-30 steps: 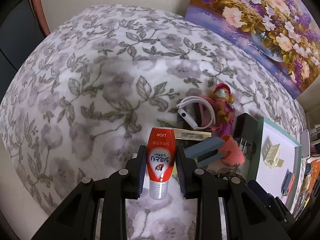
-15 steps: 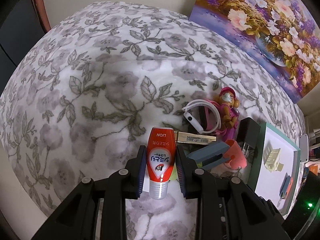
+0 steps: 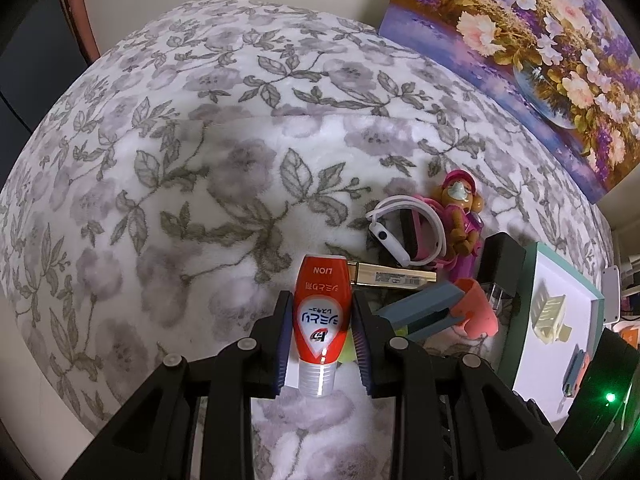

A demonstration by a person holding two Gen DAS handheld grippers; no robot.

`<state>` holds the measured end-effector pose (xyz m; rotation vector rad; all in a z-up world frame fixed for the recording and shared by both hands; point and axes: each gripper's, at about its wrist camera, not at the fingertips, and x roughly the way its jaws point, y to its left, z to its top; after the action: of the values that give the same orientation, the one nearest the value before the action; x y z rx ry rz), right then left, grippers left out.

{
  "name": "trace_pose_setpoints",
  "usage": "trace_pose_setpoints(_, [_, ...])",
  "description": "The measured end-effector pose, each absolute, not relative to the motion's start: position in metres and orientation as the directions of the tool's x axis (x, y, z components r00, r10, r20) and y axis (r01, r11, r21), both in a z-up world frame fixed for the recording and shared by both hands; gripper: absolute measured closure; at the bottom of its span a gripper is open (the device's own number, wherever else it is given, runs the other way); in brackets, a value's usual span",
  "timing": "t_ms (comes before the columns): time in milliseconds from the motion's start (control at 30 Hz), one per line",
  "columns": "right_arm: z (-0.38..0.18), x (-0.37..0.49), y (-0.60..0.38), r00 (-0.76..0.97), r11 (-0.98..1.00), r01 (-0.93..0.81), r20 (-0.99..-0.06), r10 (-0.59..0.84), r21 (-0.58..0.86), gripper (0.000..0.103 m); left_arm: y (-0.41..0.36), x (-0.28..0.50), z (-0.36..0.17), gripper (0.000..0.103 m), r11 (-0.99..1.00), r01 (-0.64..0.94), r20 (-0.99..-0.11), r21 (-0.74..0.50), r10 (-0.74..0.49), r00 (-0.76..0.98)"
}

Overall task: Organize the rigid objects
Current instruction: 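Carry the tube and car into the tray and release both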

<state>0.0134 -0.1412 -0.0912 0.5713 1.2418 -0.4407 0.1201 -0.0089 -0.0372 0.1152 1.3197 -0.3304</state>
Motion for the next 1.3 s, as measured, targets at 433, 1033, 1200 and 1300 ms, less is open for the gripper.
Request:
trace_pose_setpoints(433, [-0.093, 0.018, -0.139, 0.241, 0.781, 0.615, -0.969, -0.058, 0.106, 0.026, -0.014, 0.117, -0.042, 0.073, 0.944, 0.321, -0.968, -0.075, -0.145, 0.203])
trace_pose_setpoints(1033, [-0.028, -0.032, -0.195, 0.331, 0.712, 0.694, -0.927, -0.178, 0.111, 0.026, -0.06, 0.078, -0.005, 0.077, 0.905, 0.416, -0.942, -0.087, -0.211, 0.262])
trace_pose_setpoints(1200, [-0.036, -0.066, -0.237, 0.292, 0.618, 0.777, -0.939, -0.18, 0.123, 0.026, -0.091, 0.055, -0.001, 0.081, 0.861, 0.5, -0.937, -0.096, -0.247, 0.245])
trace_pose_setpoints(1300, [-0.038, -0.087, -0.256, 0.277, 0.574, 0.809, -0.944, -0.178, 0.129, 0.026, -0.102, 0.047, 0.001, 0.081, 0.842, 0.532, -0.935, -0.084, -0.252, 0.251])
